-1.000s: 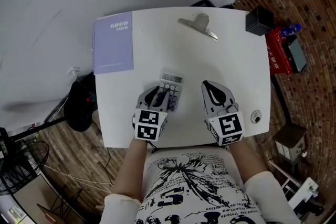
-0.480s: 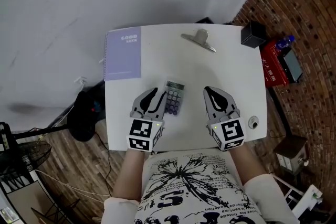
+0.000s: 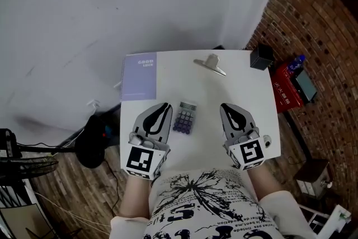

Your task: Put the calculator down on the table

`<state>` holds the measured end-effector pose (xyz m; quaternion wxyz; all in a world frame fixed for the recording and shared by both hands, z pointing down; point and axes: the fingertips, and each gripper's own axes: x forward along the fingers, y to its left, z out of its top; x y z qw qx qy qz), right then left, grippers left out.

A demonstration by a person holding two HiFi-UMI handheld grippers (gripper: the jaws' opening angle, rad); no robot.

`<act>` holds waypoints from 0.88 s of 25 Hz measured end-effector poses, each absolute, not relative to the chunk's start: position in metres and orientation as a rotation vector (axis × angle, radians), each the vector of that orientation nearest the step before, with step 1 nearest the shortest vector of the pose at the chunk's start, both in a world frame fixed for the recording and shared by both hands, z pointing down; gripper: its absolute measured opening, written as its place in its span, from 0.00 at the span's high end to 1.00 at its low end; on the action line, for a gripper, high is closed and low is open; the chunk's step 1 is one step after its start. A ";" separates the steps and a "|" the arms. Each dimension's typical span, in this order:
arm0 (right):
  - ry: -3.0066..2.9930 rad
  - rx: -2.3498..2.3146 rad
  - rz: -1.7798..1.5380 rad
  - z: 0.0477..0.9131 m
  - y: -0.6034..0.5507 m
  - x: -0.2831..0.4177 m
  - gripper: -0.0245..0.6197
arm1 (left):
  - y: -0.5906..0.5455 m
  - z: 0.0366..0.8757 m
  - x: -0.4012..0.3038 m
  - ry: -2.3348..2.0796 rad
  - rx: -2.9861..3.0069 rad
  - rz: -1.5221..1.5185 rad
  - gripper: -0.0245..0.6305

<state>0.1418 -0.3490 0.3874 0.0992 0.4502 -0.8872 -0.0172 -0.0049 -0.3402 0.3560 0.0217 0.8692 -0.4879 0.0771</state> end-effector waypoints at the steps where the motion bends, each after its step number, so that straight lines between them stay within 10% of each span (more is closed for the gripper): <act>1: -2.631 1.332 -0.078 0.382 -0.346 0.141 0.94 | -0.337 0.350 -0.005 -1.516 2.713 0.226 0.91; 22: -2.679 1.333 -0.085 0.368 -0.340 0.150 0.94 | -0.323 0.337 0.011 -1.458 2.786 0.143 0.94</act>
